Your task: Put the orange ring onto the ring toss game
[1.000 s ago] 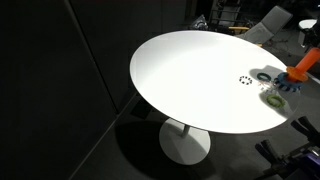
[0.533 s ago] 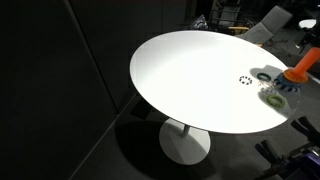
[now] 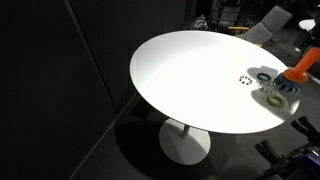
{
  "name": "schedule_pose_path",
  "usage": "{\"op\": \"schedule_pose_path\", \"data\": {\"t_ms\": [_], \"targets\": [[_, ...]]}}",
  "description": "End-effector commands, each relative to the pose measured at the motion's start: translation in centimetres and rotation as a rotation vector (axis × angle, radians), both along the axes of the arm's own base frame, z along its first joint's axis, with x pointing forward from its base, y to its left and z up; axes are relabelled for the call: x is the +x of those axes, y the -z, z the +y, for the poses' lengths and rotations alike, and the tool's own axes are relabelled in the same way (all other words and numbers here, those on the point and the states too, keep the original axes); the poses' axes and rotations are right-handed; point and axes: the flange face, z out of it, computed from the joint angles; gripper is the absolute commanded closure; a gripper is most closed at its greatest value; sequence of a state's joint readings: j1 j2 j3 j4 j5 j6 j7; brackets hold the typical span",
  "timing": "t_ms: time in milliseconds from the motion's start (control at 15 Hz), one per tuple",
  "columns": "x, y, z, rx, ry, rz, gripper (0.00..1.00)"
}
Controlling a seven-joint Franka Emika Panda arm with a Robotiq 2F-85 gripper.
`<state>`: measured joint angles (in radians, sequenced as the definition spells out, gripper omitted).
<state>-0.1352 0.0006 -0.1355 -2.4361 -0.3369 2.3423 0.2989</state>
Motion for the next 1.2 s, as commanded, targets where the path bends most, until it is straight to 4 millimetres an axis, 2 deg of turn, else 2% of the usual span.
{"op": "schedule_pose_path", "data": {"t_ms": [0, 333, 667, 1133], "targets": [[-1.0, -1.5, 1.4, 0.019, -0.059, 0.031, 0.0], [-2.2, -2.4, 3.2, 0.041, -0.13, 0.064, 0.0], [-4.2, -3.5, 4.6, 0.16, -0.252, 0.12, 0.0], [-7.1, -7.0, 5.3, 0.215, -0.327, 0.242, 0.0]]}}
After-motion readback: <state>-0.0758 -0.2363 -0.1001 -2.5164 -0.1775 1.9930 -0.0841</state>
